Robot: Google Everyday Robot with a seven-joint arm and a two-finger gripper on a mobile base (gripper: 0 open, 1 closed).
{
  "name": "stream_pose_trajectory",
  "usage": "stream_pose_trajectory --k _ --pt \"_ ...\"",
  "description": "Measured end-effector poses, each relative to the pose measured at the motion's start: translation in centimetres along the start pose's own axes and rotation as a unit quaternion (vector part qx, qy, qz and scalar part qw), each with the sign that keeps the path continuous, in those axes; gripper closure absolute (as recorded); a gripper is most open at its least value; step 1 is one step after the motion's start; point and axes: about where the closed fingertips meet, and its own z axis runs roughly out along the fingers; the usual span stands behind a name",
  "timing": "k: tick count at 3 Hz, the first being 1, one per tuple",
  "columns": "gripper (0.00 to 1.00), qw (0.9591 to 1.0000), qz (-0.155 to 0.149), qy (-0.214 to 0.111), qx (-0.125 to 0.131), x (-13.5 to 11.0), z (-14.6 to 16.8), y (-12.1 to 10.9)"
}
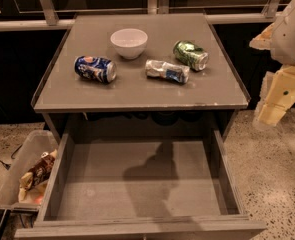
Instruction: Place redbull can into top drawer
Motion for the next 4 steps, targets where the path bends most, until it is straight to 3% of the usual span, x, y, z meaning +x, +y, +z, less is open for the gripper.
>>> stream_pose_trajectory --k 1,2,3,4 --pt "0.0 0.9995 0.029 -0.011 -0.008 -0.6 1.6 -3.3" --pt "0.0 0.9995 0.029 -0.011 -0.008 -0.6 1.6 -3.3" --pt "0.0 0.9983 0.009 -0.058 0.004 -2.1 1.9 -3.6" --pt "0.0 0.986 -0.013 -0.165 0.019 -6.1 3.0 -5.3"
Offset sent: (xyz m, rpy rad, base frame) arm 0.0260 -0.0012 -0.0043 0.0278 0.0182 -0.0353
